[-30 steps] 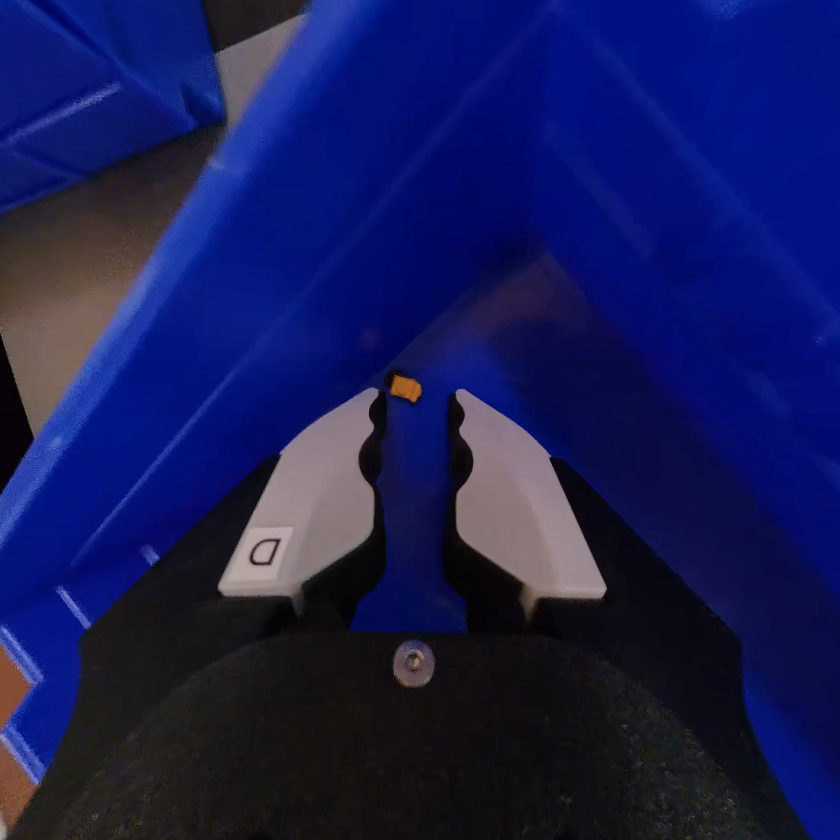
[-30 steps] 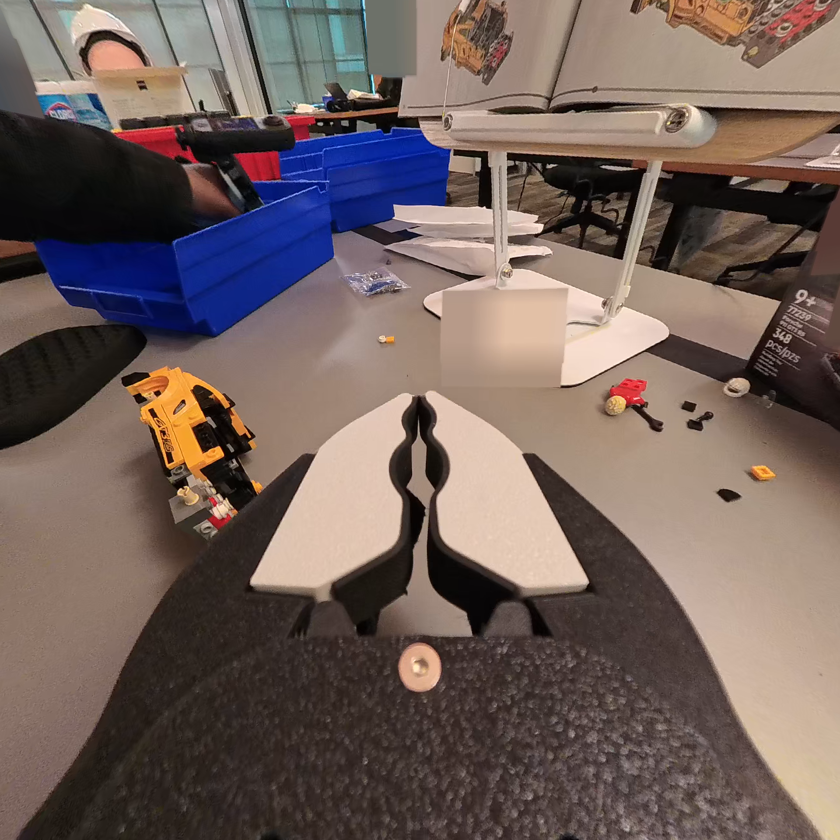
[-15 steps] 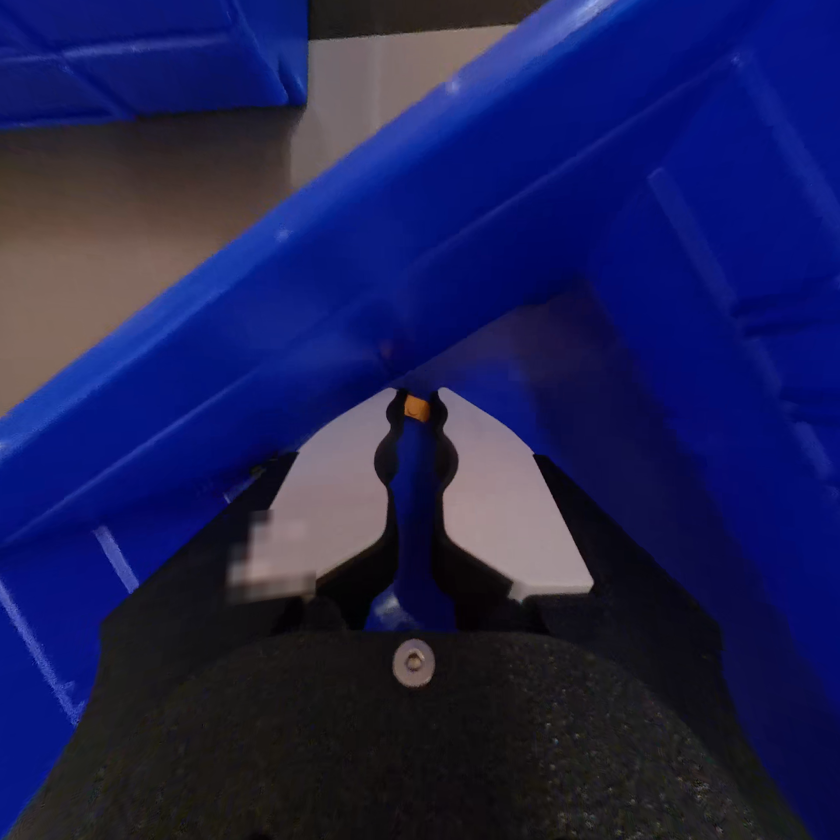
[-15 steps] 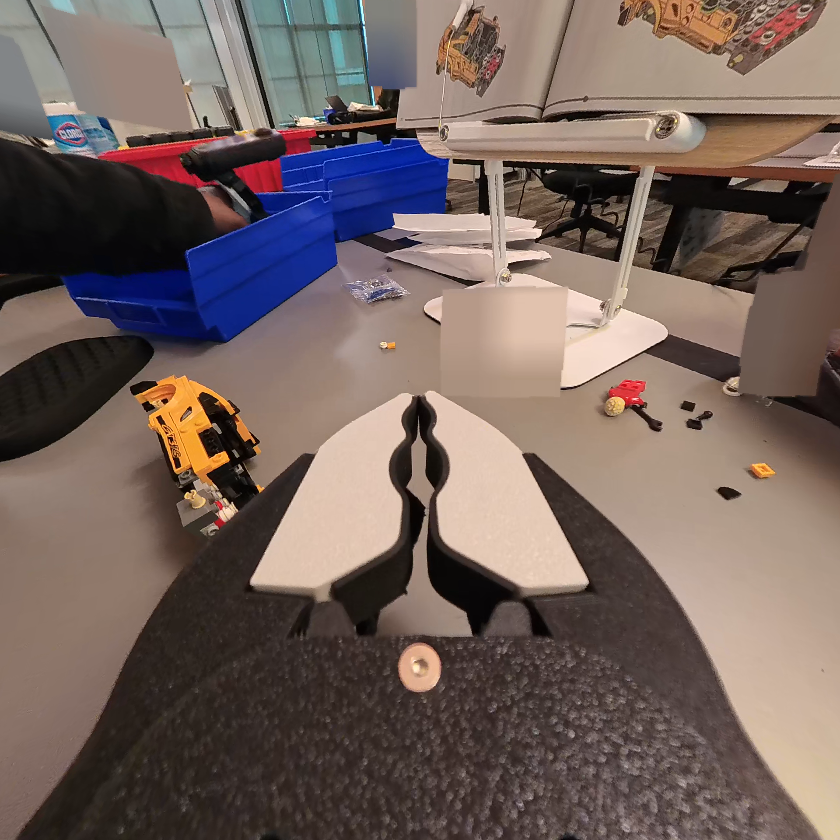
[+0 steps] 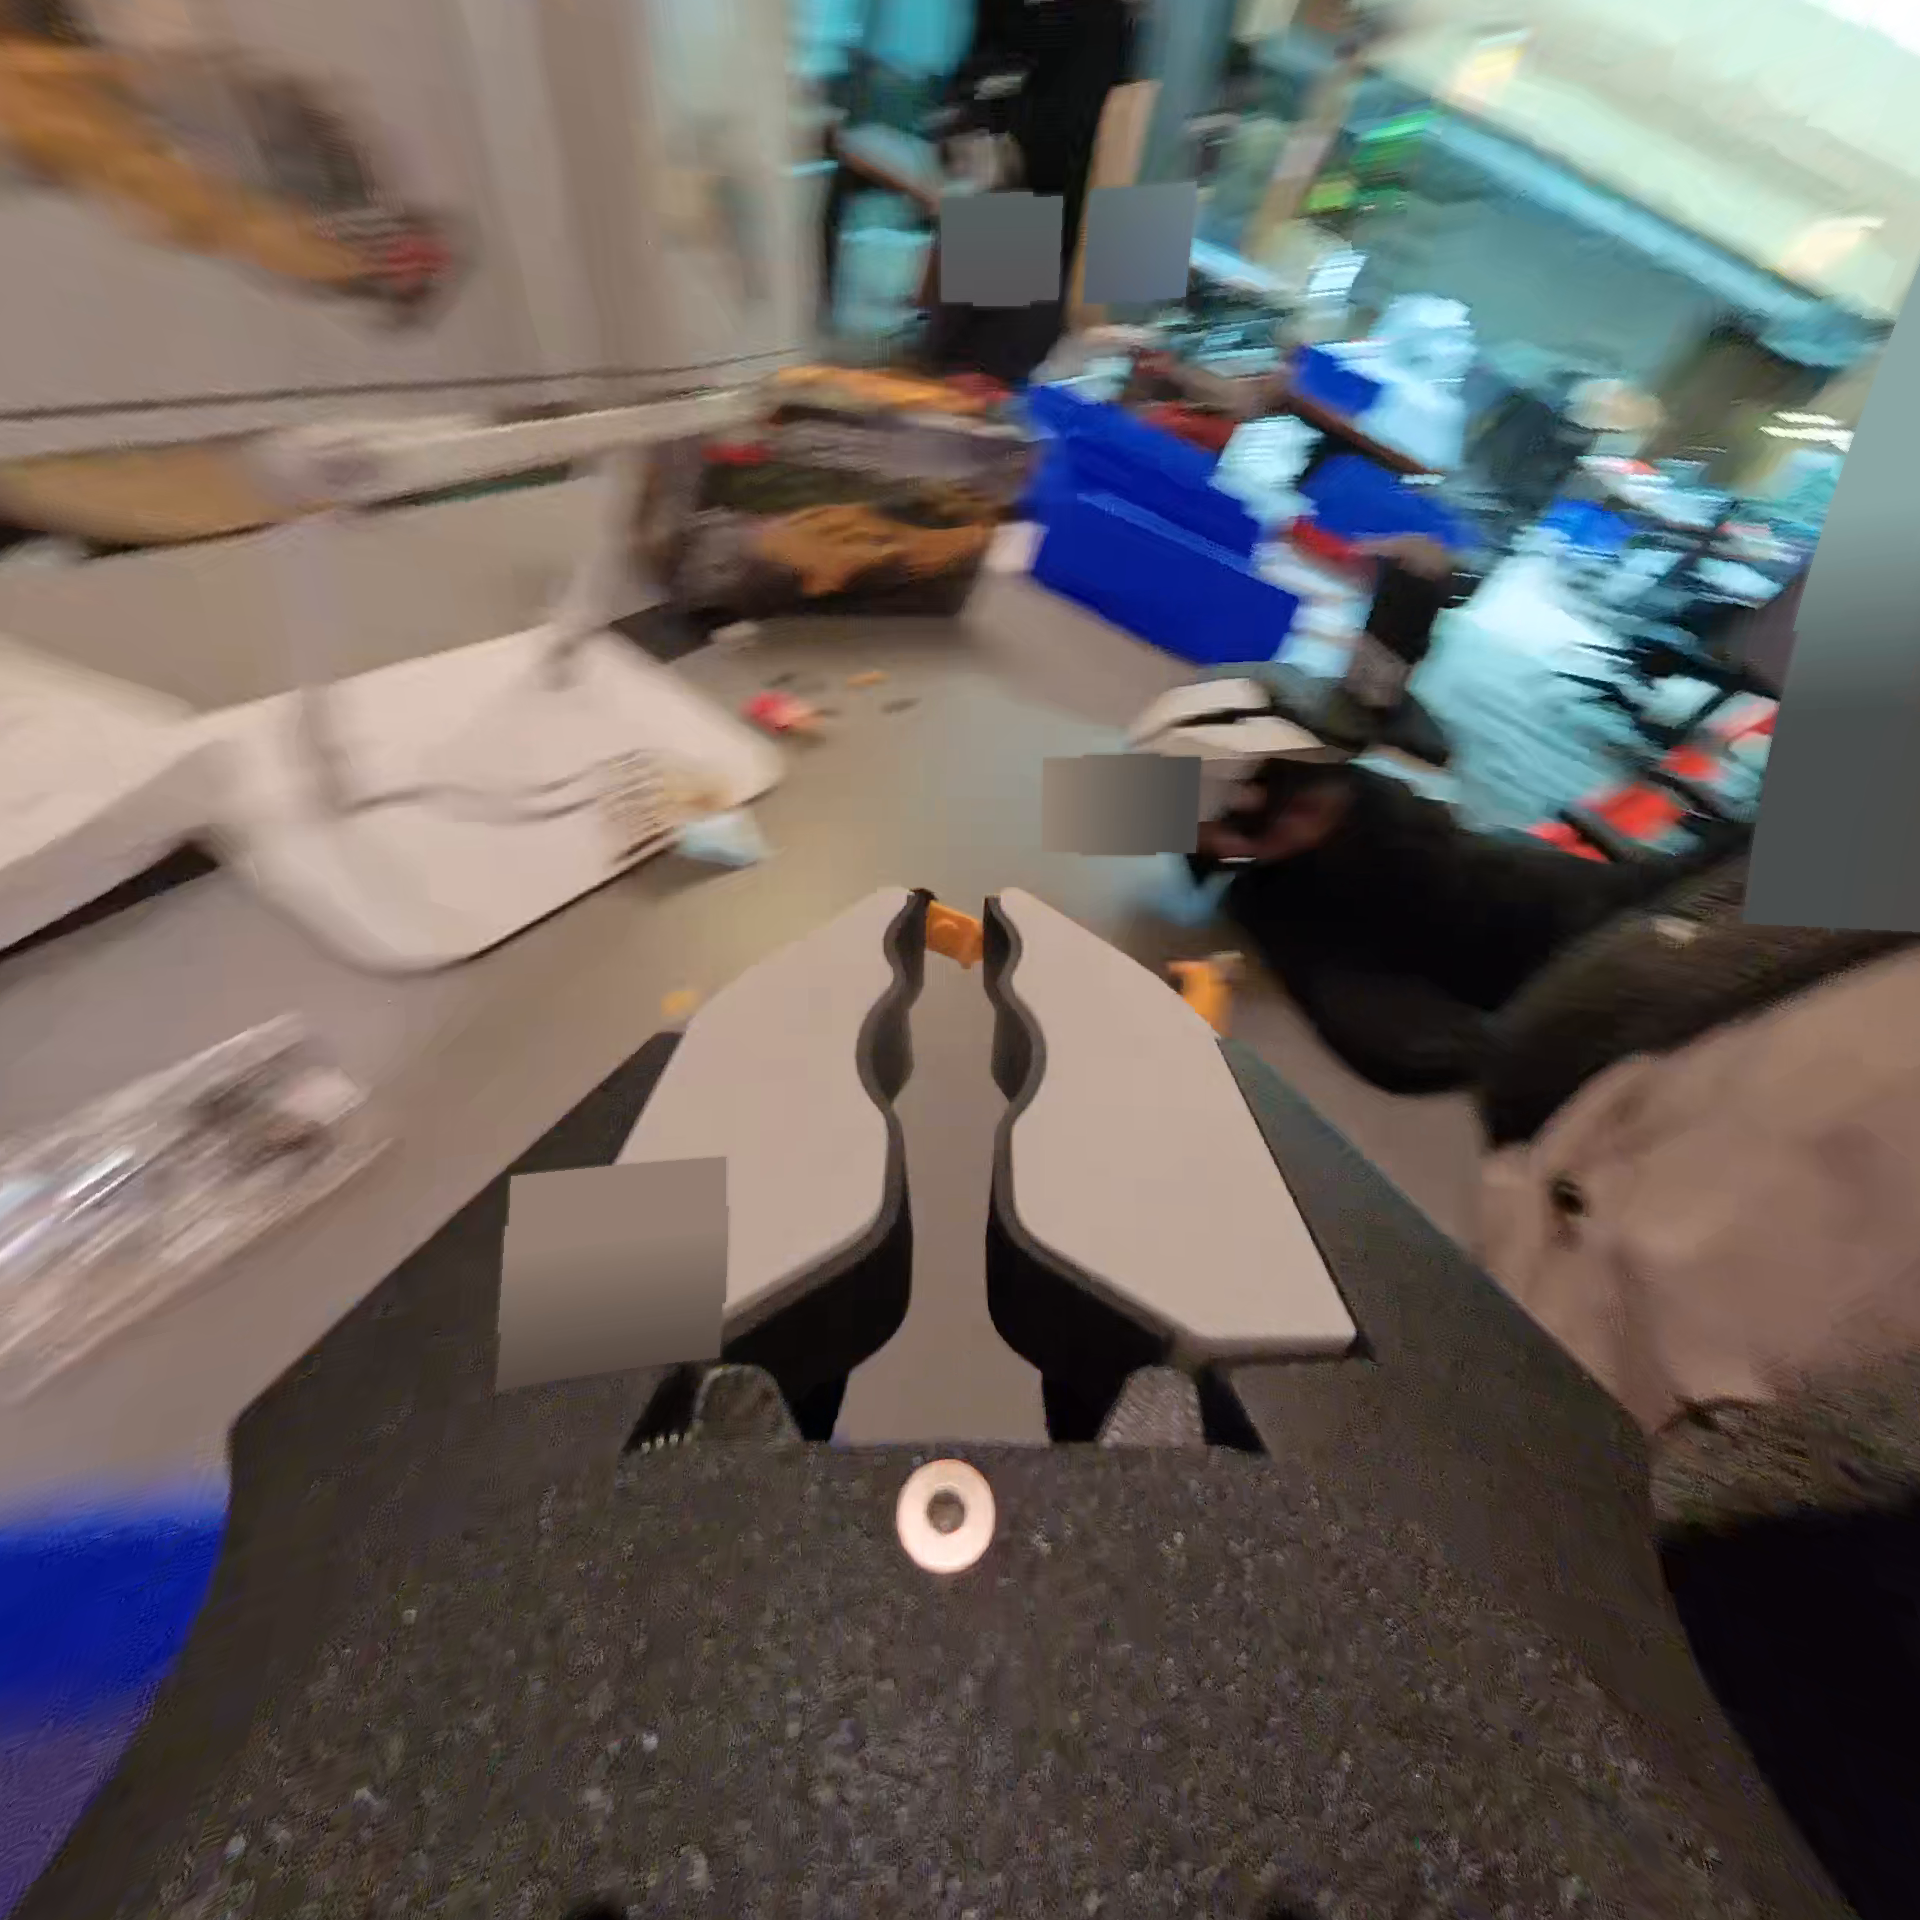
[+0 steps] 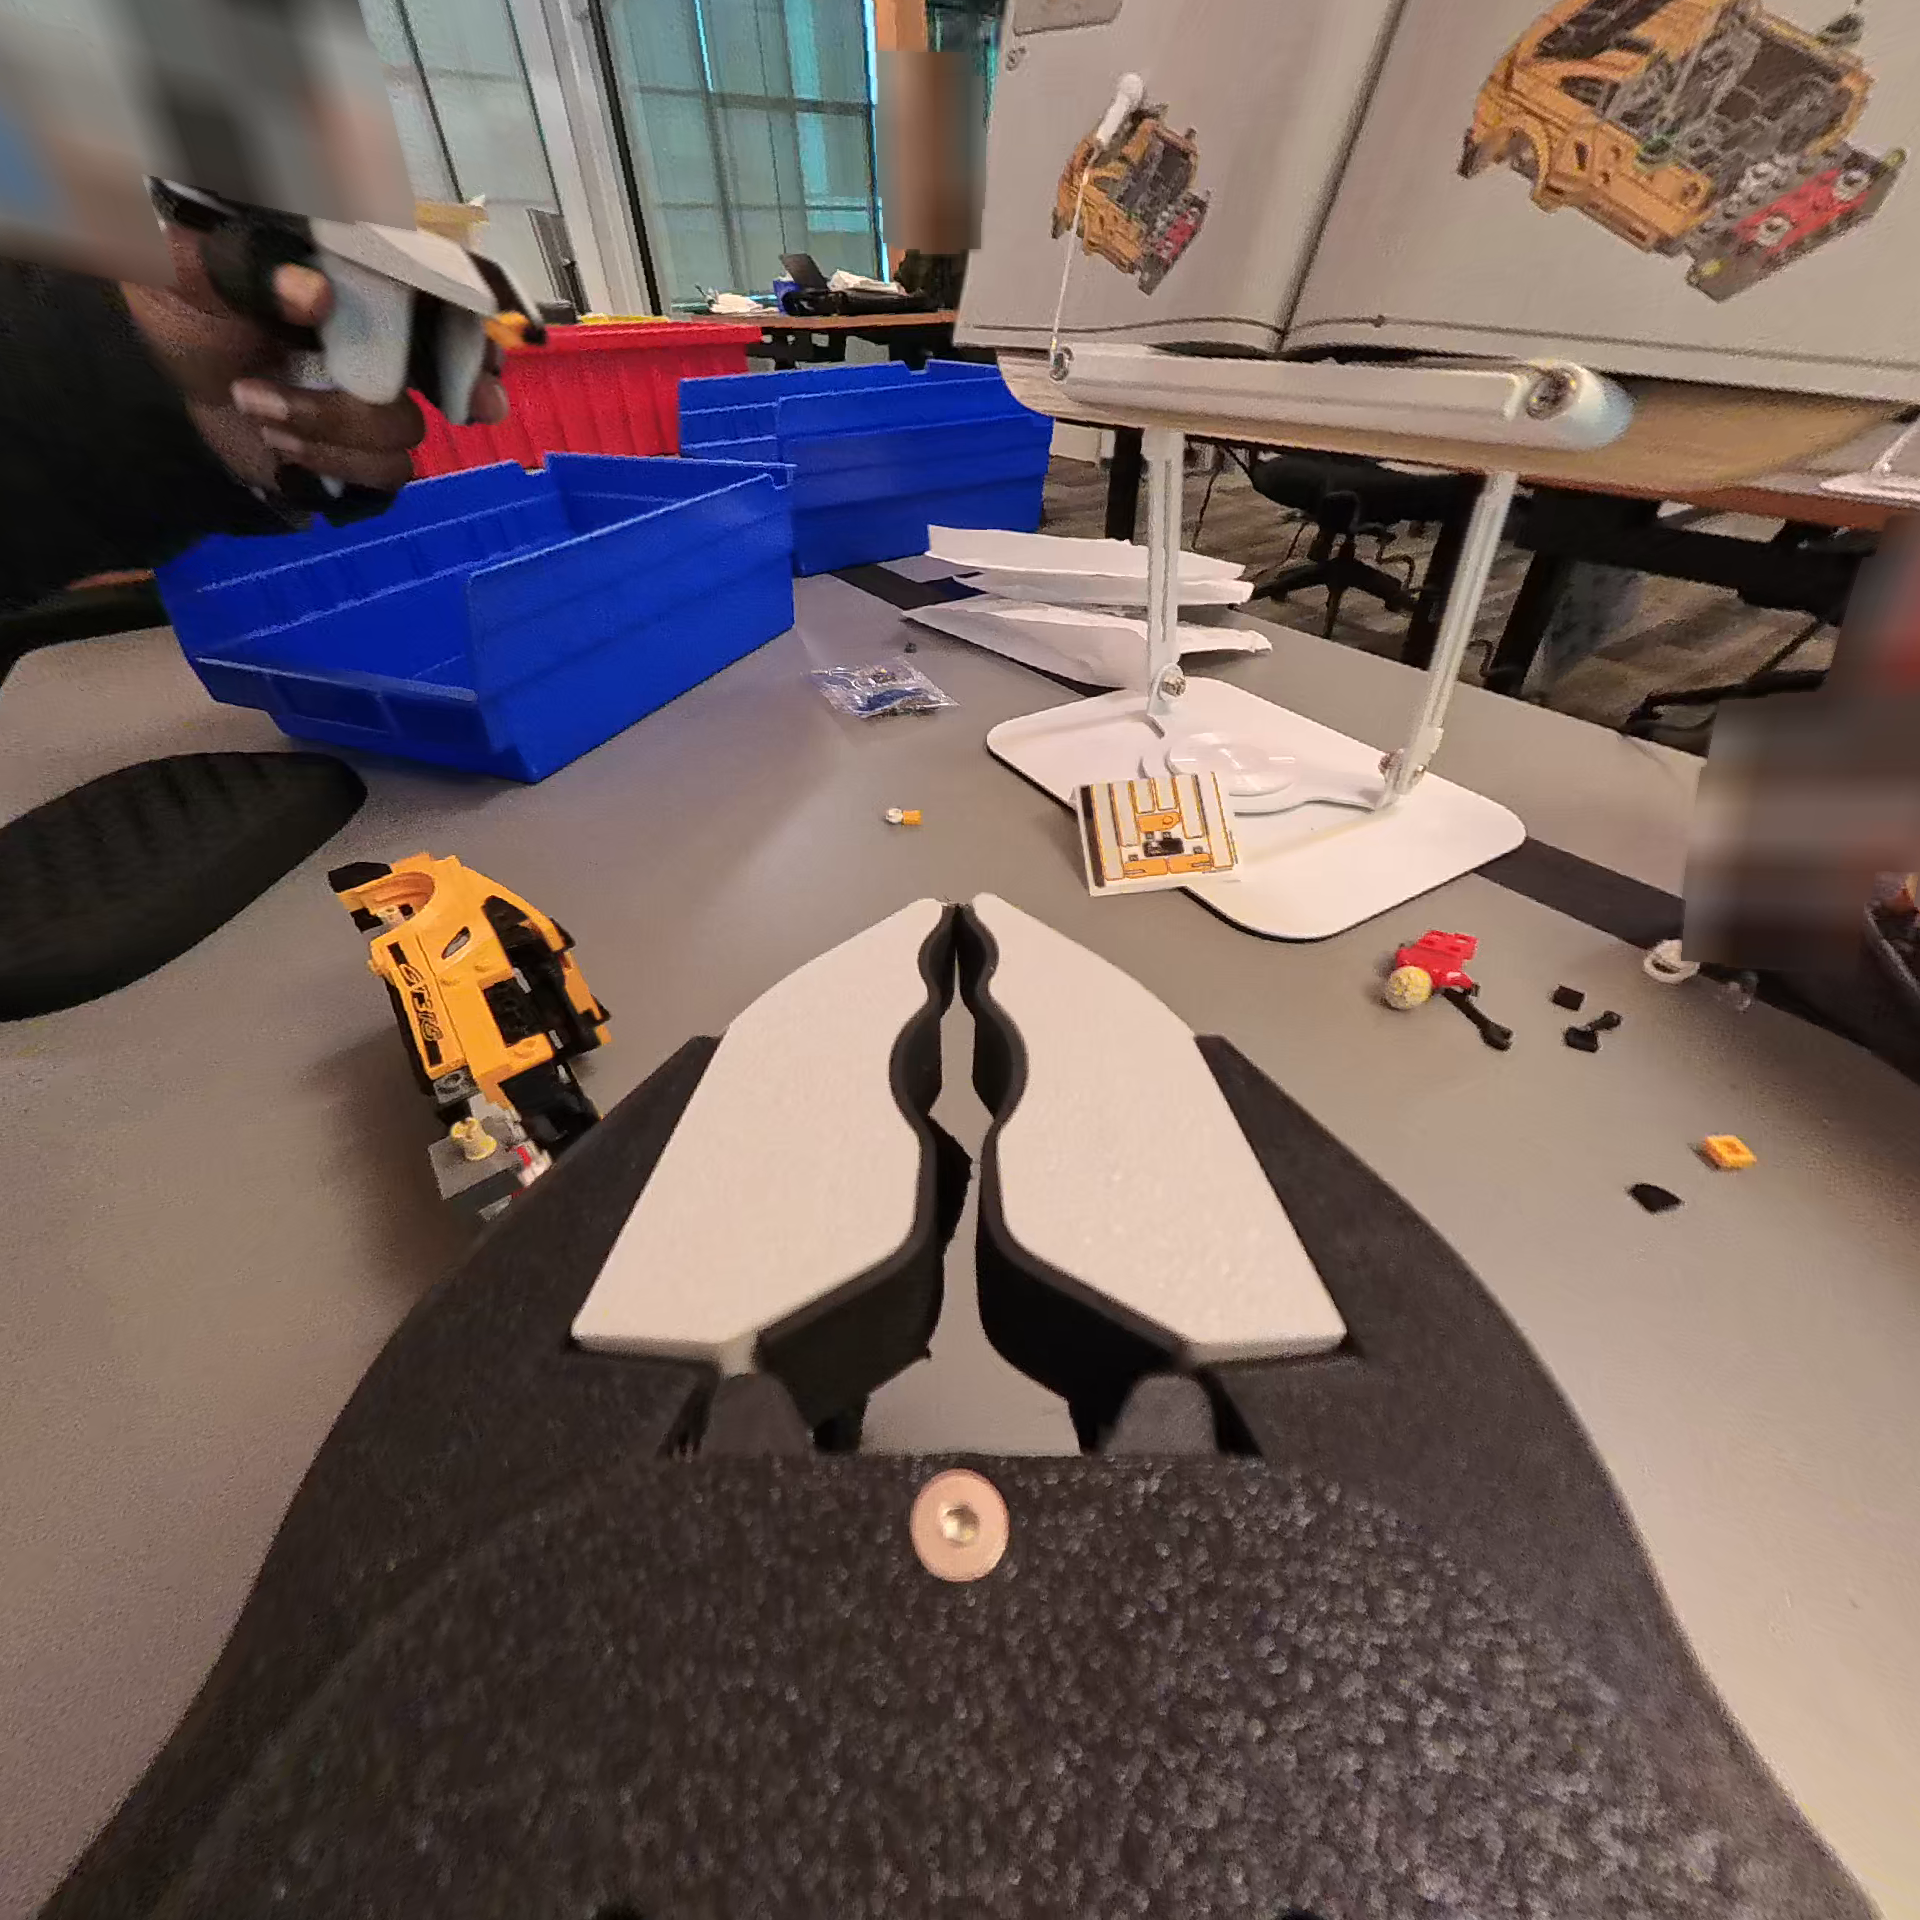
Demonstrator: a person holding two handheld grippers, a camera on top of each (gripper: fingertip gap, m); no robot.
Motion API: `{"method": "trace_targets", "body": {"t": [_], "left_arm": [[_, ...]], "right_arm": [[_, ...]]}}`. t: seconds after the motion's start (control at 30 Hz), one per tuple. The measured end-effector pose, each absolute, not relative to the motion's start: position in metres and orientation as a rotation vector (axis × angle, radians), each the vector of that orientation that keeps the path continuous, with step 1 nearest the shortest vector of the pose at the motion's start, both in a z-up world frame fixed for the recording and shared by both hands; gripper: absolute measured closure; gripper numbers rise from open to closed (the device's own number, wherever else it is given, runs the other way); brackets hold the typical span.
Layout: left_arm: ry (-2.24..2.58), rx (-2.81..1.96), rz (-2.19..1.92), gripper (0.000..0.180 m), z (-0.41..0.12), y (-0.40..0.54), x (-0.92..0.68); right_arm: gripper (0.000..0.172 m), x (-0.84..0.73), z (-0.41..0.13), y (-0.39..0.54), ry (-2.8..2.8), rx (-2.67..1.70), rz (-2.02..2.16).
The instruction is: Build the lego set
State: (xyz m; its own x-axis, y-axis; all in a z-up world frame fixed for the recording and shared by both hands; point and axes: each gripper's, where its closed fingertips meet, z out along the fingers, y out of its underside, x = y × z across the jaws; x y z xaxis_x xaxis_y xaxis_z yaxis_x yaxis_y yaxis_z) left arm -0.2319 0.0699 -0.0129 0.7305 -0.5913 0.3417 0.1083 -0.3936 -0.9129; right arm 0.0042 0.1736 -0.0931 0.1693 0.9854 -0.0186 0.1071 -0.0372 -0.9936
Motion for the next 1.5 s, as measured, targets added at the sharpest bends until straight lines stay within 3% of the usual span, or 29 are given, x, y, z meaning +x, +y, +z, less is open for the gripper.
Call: {"method": "trace_targets", "body": {"t": [0.27,0.67,1.03,1.13,1.3,1.5], "left_arm": [[0.792,-1.571,-1.005,0.170,-0.010,0.045,-0.094],[0.606,-1.794,-0.612,0.170,-0.067,0.091,-0.126],[0.831,-2.261,-0.358,0.169,-0.189,0.105,-0.109],[0.914,-2.297,-0.361,0.156,-0.201,0.101,-0.106],[1.007,-2.278,-0.373,0.140,-0.201,0.094,-0.109],[0.929,-2.185,-0.382,0.140,-0.176,0.102,-0.116]], "right_arm": [[0.172,0.002,-0.091,0.164,-1.206,-1.314,0.967],[0.172,0.002,-0.096,0.167,-1.209,-1.334,0.950],[0.172,0.002,-0.099,0.170,-1.207,-1.358,0.957],[0.172,0.002,-0.099,0.169,-1.213,-1.361,0.958],[0.172,0.001,-0.101,0.168,-1.226,-1.363,0.952],[0.172,0.000,-0.104,0.169,-1.233,-1.373,0.949]]}}
